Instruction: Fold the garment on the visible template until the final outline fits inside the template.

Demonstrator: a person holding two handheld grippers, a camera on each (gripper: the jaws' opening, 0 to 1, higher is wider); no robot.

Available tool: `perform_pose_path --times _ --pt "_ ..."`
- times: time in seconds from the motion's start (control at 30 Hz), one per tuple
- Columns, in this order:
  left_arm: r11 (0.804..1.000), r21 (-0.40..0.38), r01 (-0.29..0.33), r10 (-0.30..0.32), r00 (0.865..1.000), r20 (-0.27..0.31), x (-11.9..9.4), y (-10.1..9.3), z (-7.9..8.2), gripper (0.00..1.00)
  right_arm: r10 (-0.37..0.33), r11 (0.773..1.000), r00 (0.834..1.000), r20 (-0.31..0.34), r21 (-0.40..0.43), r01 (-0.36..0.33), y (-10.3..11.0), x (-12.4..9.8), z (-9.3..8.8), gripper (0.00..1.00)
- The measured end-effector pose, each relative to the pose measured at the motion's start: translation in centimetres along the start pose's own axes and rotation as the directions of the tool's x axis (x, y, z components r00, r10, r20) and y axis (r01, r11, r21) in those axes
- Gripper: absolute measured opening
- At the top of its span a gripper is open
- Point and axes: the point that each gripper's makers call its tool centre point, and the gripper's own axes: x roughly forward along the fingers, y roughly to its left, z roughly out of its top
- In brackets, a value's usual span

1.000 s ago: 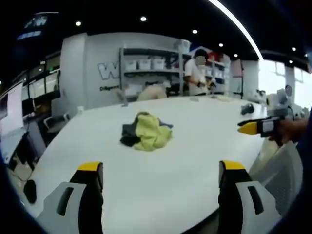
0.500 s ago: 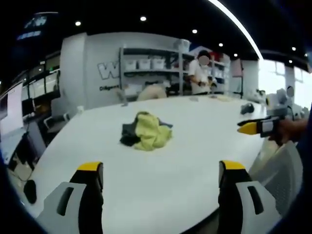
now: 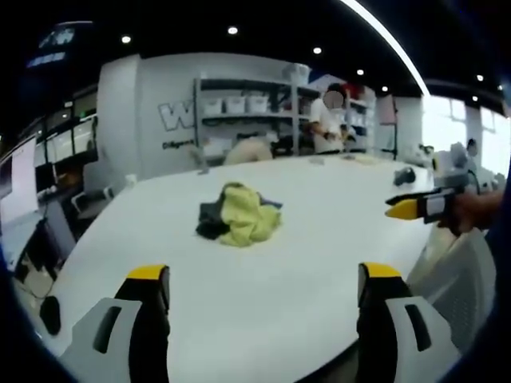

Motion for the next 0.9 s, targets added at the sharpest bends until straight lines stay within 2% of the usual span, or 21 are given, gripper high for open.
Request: perform_pose_path --times 0.23,0.43,0.53,0.6,0.63,0.7,0.9 --pt "1.000 0.016 -0.009 0.009 1.000 -0.002 -0.1 0.1 0.0 0.97 0.007 1.000 1.000 -0.013 -0.020 -0.007 0.2 1.4 0.3 0.96" --pt "0.999 0.033 -0.018 0.018 1.000 -0.008 -0.1 0.0 0.0 0.97 0.010 1.000 1.000 0.003 -0.002 -0.010 -0.3 3.7 1.2 0.91" --pt "0.999 0.044 -0.026 0.027 0.999 -0.019 0.0 0.0 0.0 0.97 0.022 1.000 1.000 -0.002 -0.014 -0.022 0.0 5.7 1.7 0.89" --pt "0.999 0.045 -0.027 0.028 0.999 -0.021 0.0 0.0 0.0 0.97 0.025 0.999 1.000 -0.001 -0.020 -0.025 -0.2 6.2 1.9 0.86" --pt "0.998 0.047 -0.031 0.032 0.999 -0.028 0.1 0.0 -0.1 0.97 0.035 0.999 0.999 0.001 -0.032 -0.035 0.0 7.5 2.4 0.85" --pt "0.998 0.048 -0.033 0.035 0.999 -0.032 0.1 0.1 -0.2 0.97 0.042 0.998 0.999 0.002 -0.038 -0.042 -0.1 8.3 2.9 0.83" --pt "0.998 0.035 -0.049 0.051 0.998 -0.043 0.1 0.4 -0.3 0.98 0.078 0.990 0.997 -0.001 -0.114 -0.077 -0.8 13.2 5.3 0.80"
